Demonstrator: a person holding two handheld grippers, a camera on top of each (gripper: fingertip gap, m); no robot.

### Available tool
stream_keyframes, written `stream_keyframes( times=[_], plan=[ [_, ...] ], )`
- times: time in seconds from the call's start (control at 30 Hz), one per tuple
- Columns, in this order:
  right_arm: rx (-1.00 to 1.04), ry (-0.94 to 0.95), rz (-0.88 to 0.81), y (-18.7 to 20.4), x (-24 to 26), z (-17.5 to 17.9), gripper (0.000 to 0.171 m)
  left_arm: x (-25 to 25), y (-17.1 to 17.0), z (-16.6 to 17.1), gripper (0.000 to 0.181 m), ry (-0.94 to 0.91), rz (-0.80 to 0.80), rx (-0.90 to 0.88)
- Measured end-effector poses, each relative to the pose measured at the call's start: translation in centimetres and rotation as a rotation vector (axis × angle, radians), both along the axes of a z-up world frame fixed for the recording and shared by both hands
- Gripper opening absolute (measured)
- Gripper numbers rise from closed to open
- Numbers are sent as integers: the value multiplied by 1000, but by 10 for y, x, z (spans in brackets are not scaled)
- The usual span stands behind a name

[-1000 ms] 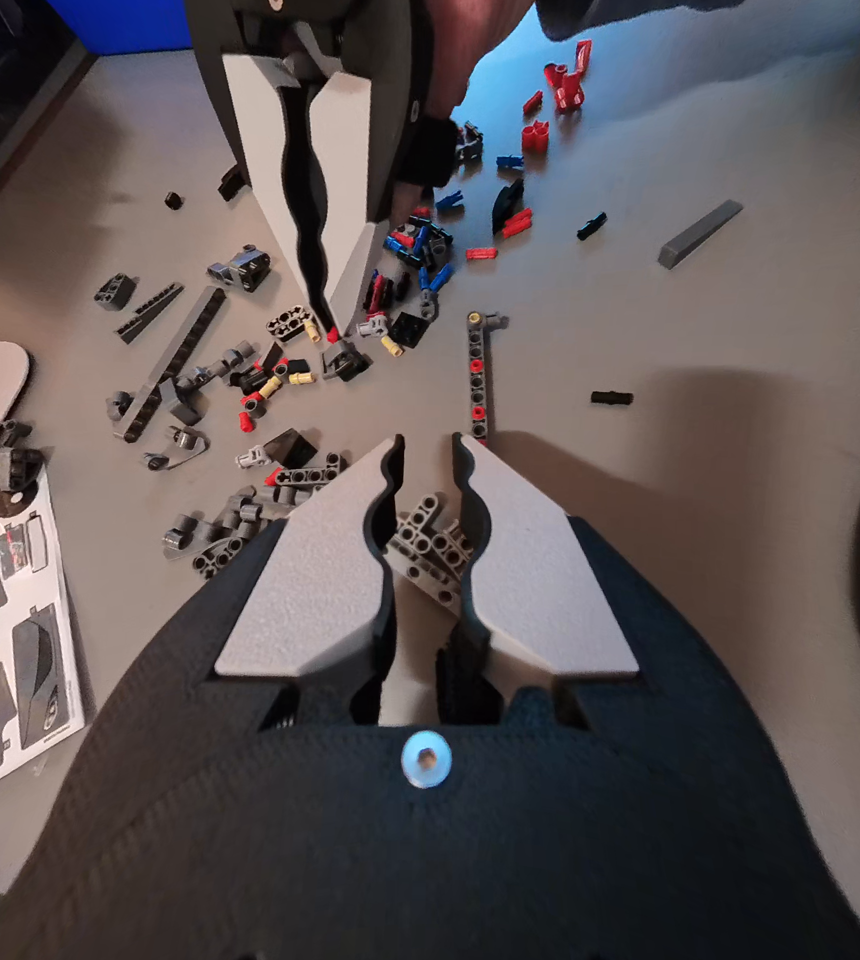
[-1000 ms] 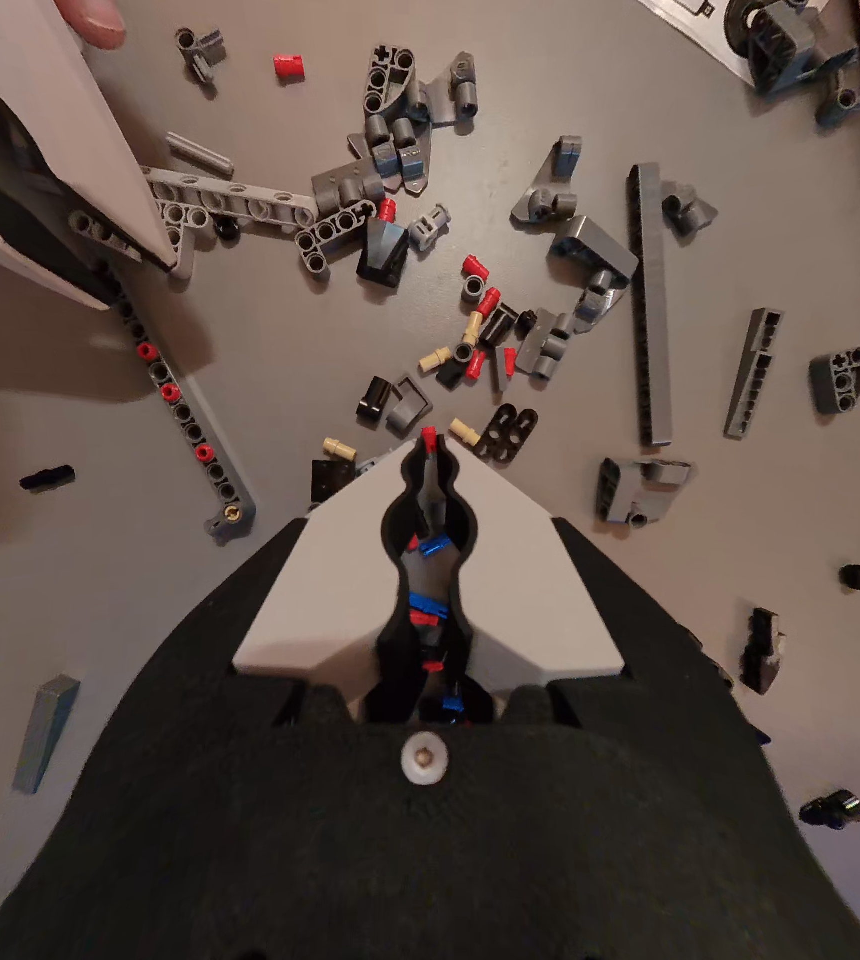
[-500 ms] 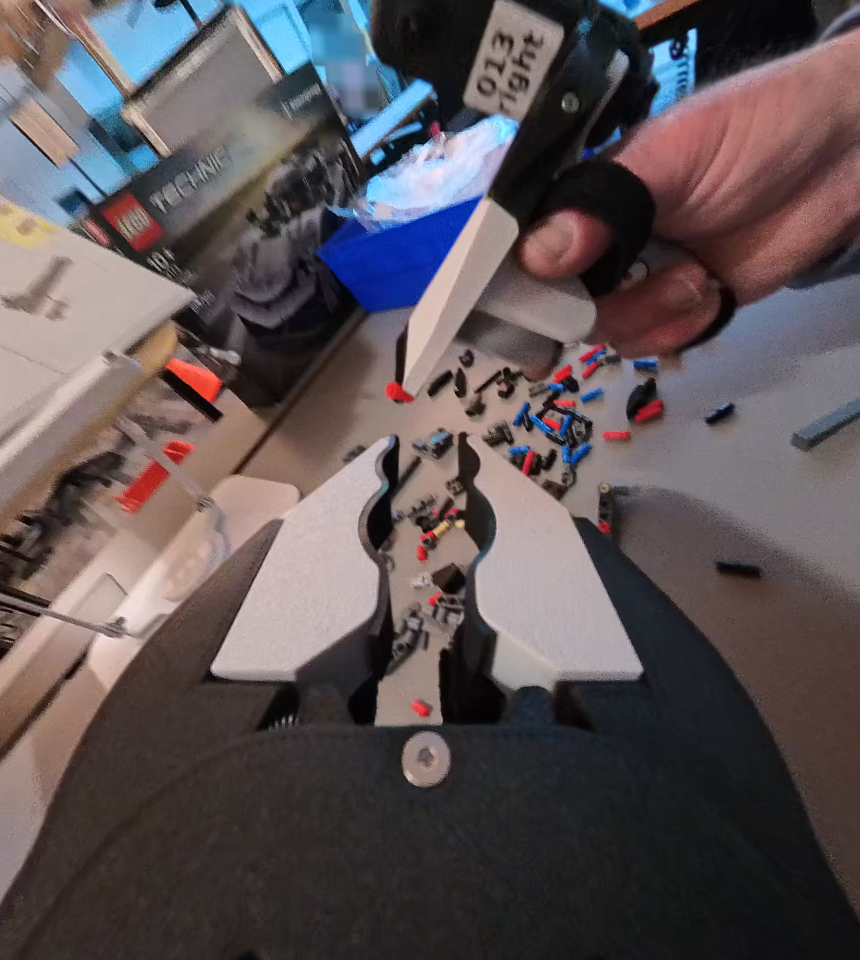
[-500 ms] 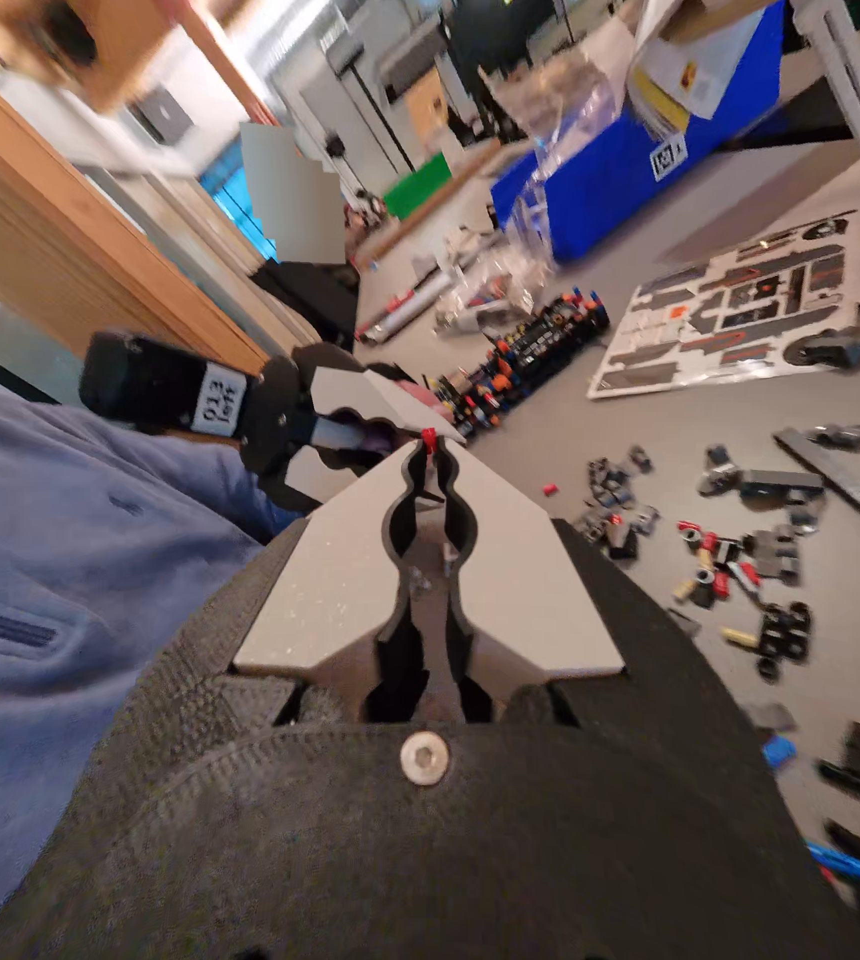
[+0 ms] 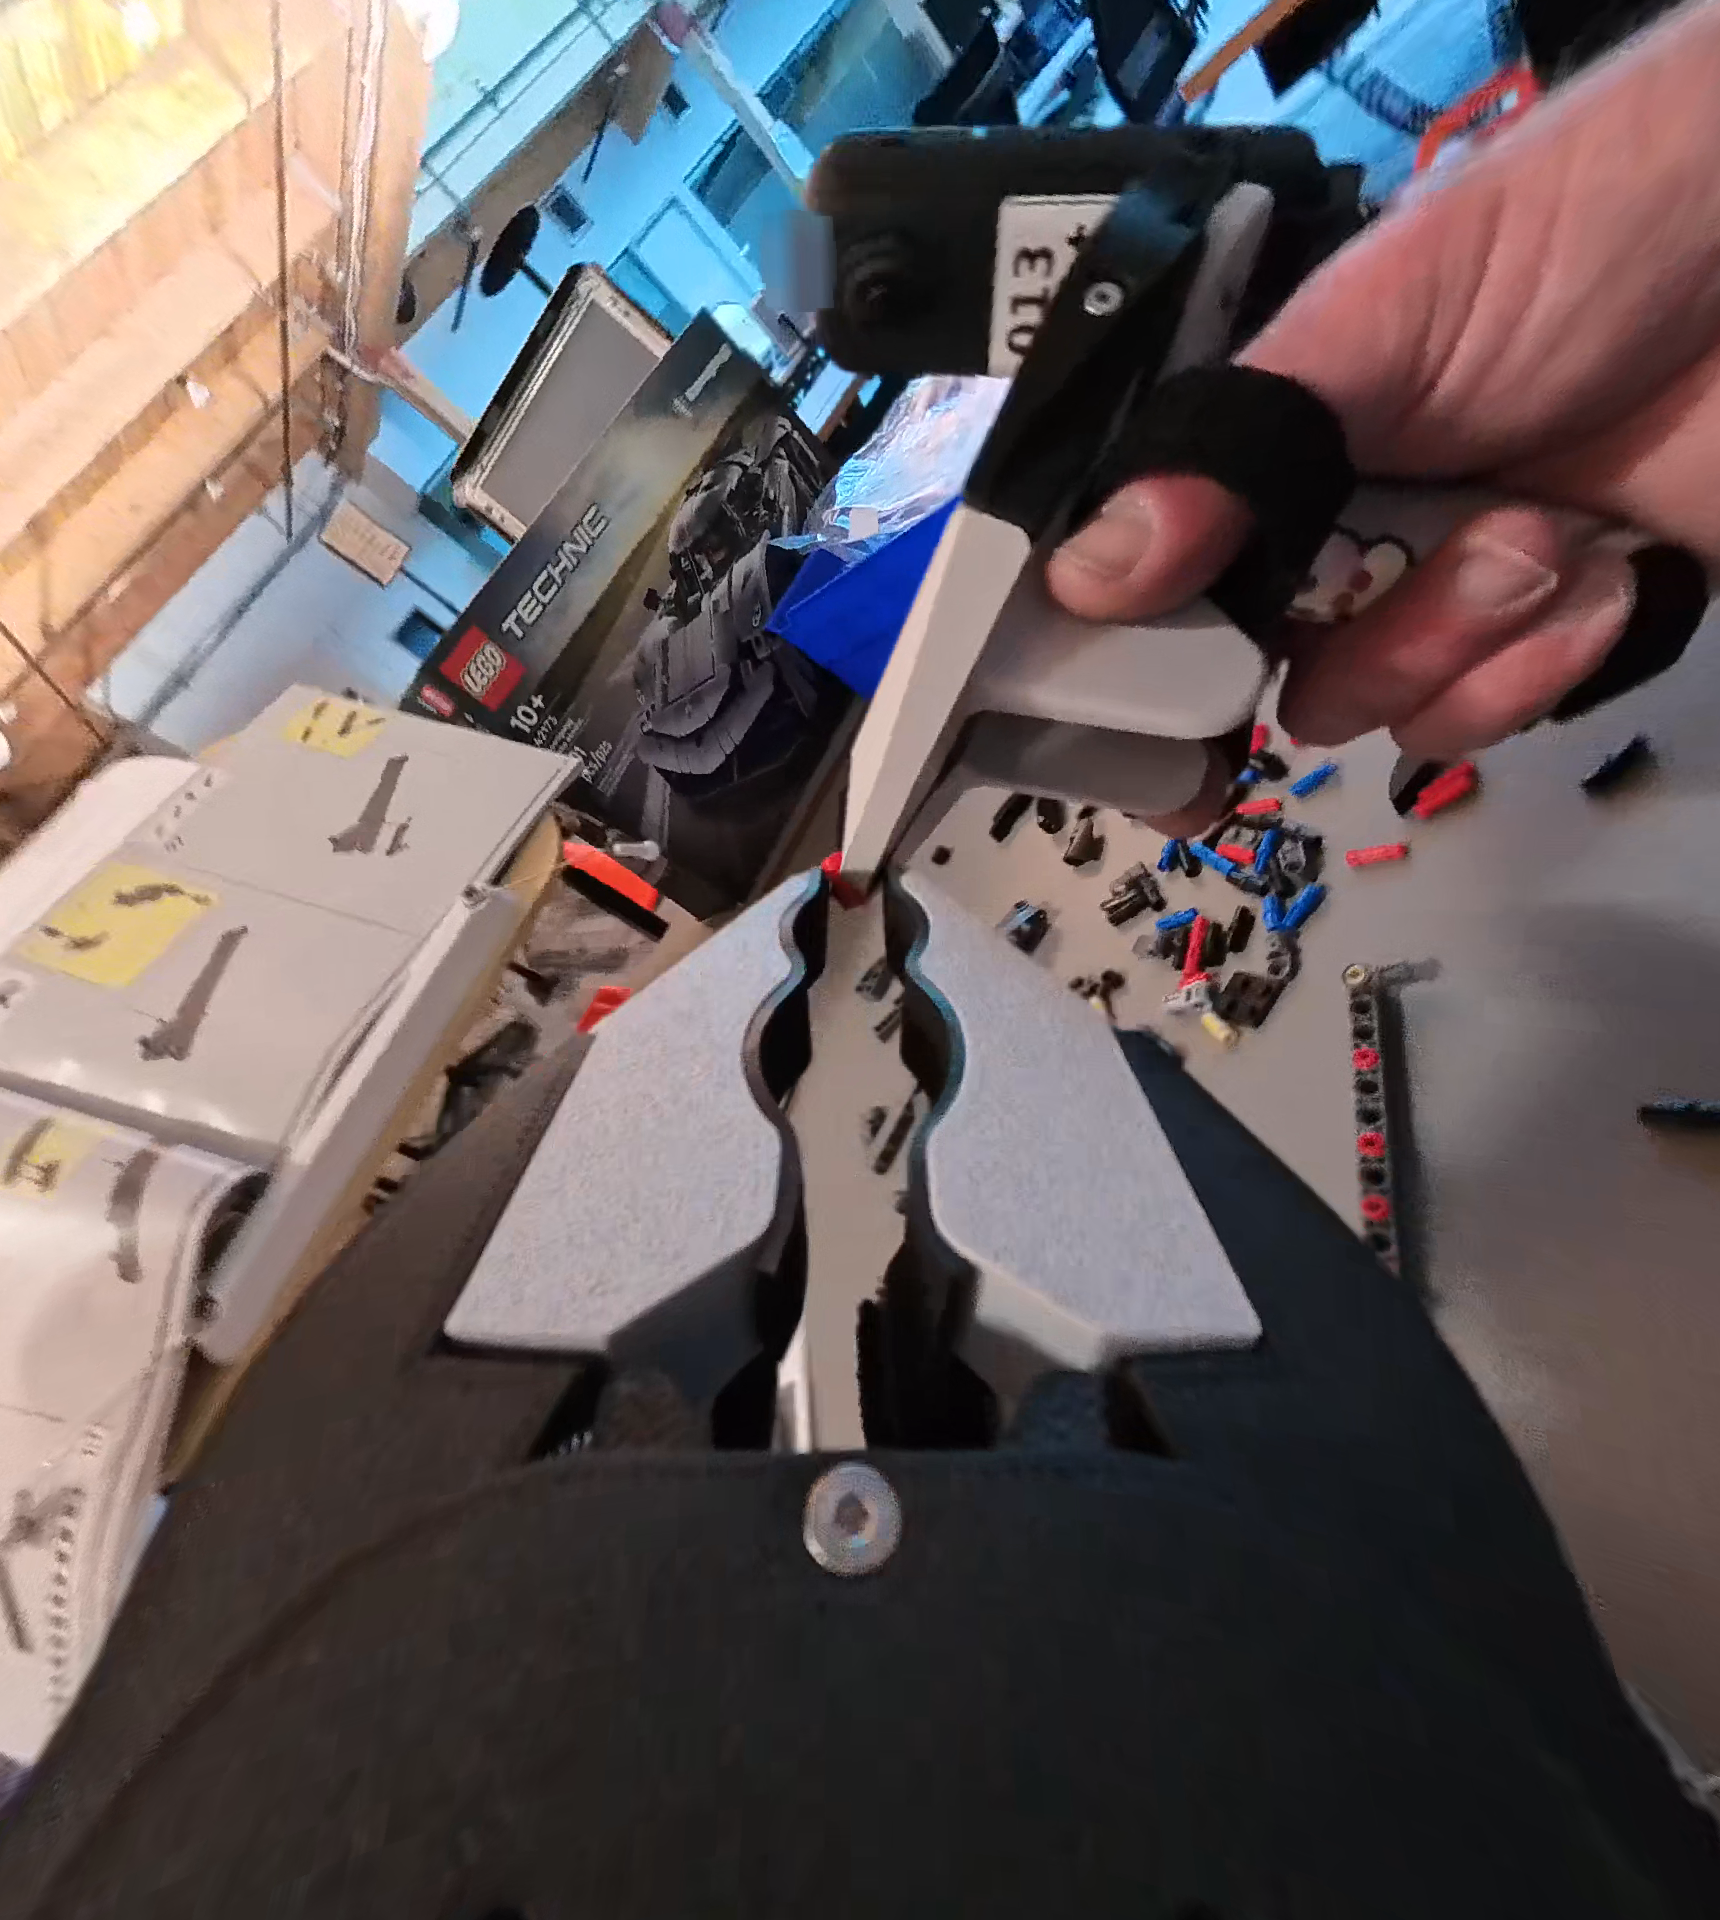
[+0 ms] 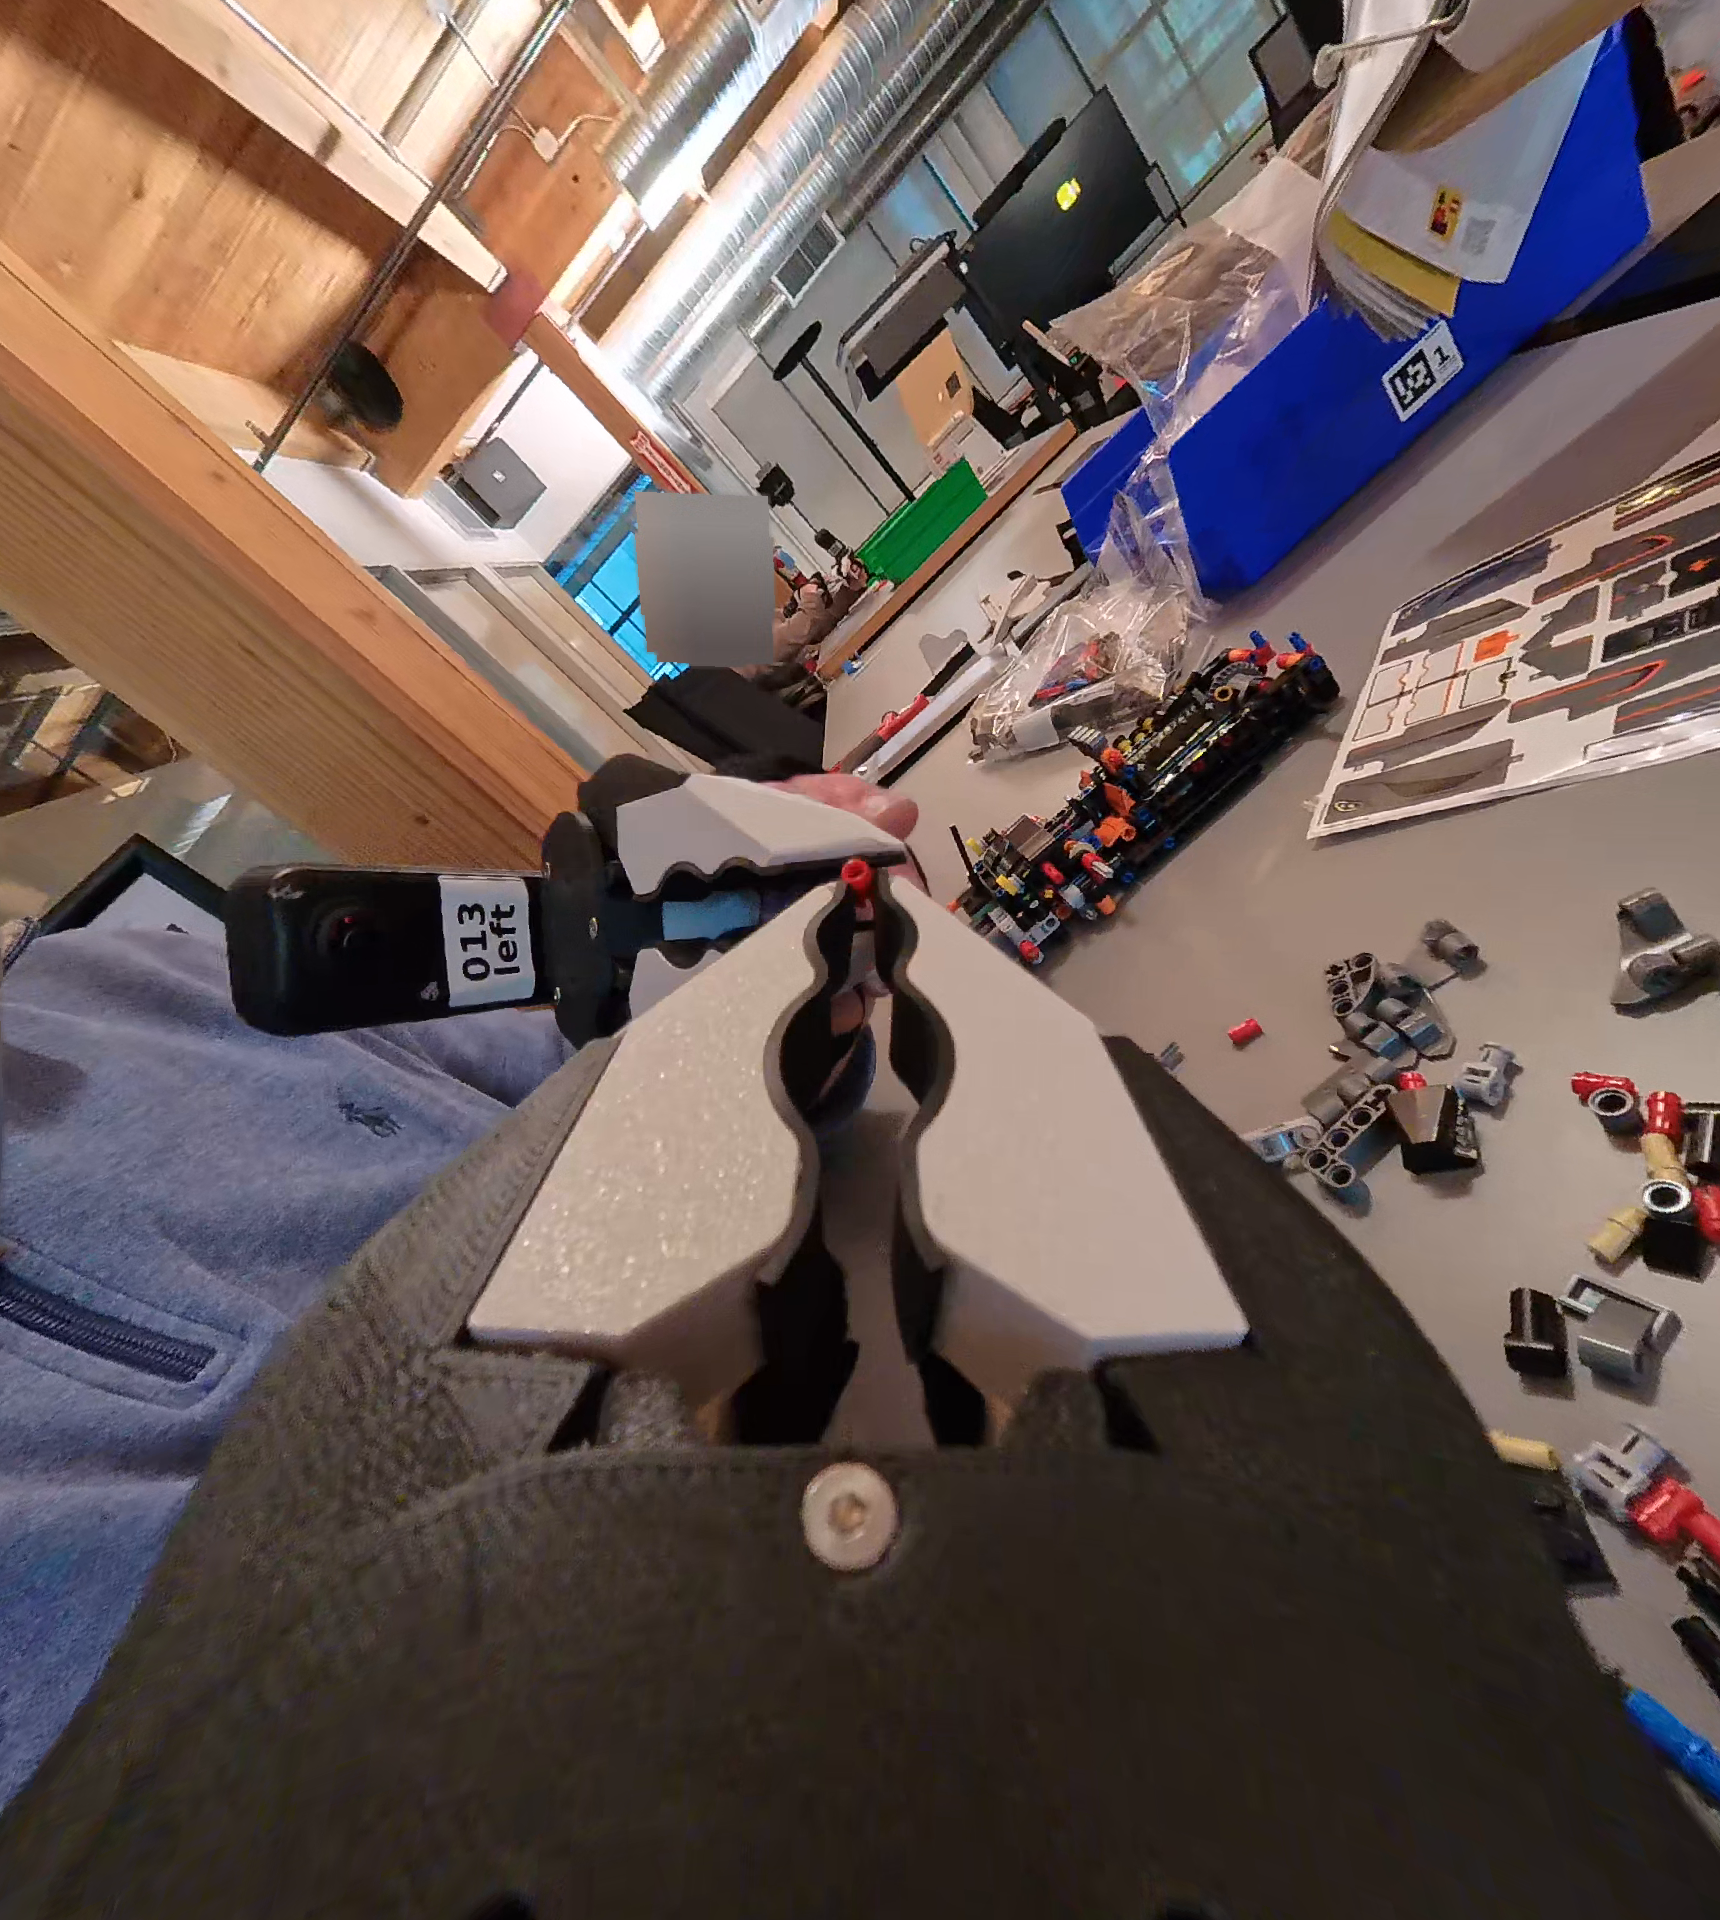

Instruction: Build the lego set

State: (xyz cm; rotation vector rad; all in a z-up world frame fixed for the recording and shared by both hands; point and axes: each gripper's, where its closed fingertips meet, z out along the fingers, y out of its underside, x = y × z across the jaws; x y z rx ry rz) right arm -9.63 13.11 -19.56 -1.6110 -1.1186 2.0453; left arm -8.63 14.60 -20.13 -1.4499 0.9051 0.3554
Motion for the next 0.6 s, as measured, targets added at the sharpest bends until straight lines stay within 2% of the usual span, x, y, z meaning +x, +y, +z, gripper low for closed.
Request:
stream_keyframes(
  times=[0.27, 0.6],
  plan=[
    [49, -73, 80, -8, 5, -10, 1, 4, -7, -10, 6, 202, -112, -66],
    [87, -190, 247, -25, 22, -35, 2, 21, -24, -37, 6, 303, -274, -239]
  ],
)
